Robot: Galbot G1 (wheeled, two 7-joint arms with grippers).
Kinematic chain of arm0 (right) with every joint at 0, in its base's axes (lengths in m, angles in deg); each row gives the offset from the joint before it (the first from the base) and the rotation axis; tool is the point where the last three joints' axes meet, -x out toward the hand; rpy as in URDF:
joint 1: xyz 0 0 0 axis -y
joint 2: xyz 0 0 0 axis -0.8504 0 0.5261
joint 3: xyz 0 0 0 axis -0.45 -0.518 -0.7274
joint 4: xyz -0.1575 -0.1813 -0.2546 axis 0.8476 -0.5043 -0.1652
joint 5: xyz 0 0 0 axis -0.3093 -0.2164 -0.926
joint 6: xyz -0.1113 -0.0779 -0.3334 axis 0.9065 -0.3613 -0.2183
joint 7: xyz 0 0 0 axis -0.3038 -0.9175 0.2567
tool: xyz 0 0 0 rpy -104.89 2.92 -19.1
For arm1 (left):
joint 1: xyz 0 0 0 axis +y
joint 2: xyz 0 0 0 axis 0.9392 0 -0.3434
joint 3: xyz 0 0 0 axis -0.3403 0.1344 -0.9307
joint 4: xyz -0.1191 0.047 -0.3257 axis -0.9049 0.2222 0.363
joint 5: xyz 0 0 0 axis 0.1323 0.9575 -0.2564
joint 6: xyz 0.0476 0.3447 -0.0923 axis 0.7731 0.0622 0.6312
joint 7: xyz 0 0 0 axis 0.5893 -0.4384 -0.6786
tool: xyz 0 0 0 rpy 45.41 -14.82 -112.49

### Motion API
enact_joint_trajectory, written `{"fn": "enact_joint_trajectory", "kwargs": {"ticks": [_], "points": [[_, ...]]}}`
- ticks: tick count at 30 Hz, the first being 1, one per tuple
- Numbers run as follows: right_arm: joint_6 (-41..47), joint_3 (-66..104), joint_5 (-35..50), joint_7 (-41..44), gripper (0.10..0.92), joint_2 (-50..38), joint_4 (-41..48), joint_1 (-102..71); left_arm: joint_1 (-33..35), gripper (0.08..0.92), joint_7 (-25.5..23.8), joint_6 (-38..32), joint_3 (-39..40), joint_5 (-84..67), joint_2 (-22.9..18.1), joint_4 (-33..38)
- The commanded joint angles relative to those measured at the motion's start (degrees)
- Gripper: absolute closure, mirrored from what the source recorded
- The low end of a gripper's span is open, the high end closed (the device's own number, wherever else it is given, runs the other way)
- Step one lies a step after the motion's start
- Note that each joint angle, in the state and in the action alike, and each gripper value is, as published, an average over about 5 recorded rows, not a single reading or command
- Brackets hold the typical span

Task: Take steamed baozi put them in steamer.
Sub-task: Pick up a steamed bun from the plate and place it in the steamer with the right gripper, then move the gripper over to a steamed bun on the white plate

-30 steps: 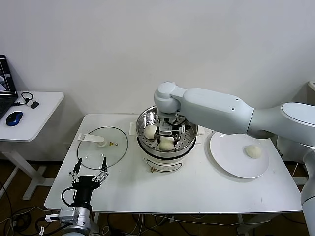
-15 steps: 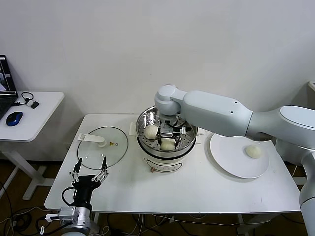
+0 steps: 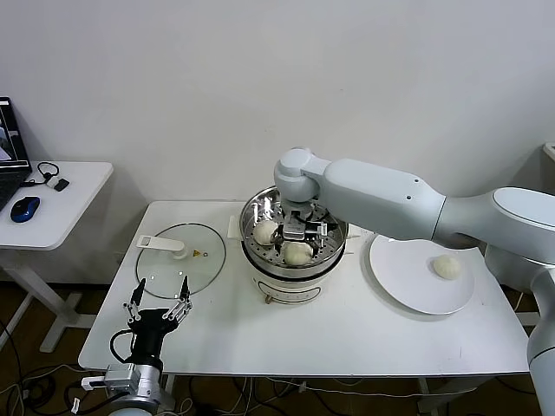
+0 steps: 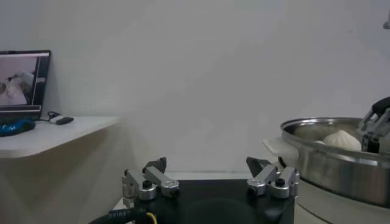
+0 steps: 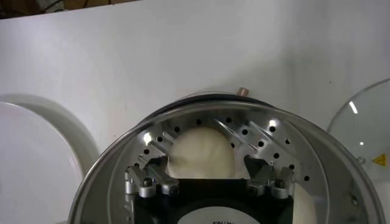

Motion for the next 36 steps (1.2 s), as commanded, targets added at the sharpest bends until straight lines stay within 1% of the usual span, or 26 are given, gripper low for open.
{"fn": "enact_joint_trajectory", "kwargs": {"ticks": [1, 8, 13, 18, 21, 25, 31, 33, 36], "points": [[-0.3, 0.3, 1.7, 0.3, 0.203, -0.4, 0.4, 1.7, 0.1, 0.177, 0.0, 0.0, 0.0, 0.1, 0.0, 0.0], [-0.7, 0.7, 5.7, 0.7, 0.203, -1.7, 2.3, 5.4, 0.0, 0.177, 0.1, 0.2, 0.5, 0.3, 0.0, 0.3], [1.2, 1.2, 10.7, 0.6, 0.203, -4.2, 4.0, 9.4, -0.1, 0.177, 0.1, 0.4, 0.6, 0.5, 0.1, 0.5], [9.1, -0.9, 18.4, -0.2, 0.203, -9.9, 6.2, 14.3, -0.2, 0.177, 0.1, 0.7, 0.8, 0.3, 0.1, 1.1], [13.6, -1.7, 21.2, -1.1, 0.203, -15.1, 6.4, 15.1, 0.0, 0.177, 0.3, 1.4, 1.2, -0.9, 0.0, 2.3], [17.3, -2.2, 23.8, -1.9, 0.203, -22.4, 7.8, 14.6, -0.6, 0.177, 0.4, 1.4, 1.3, -0.9, 0.1, 2.5], [21.9, -1.4, 25.7, -2.6, 0.203, -33.1, 9.4, 10.9, -0.8, 0.177, -0.1, 1.1, 1.8, -1.0, 0.6, 2.2], [22.2, 1.0, 24.2, -2.8, 0.203, -35.8, 10.5, 7.6, -0.8, 0.177, -0.2, 1.0, 2.0, -1.0, 0.7, 2.2], [21.1, 8.2, 19.0, -3.0, 0.203, -38.4, 13.5, 0.2, -1.0, 0.177, -0.4, 0.9, 2.4, -0.9, 0.8, 2.3]]}}
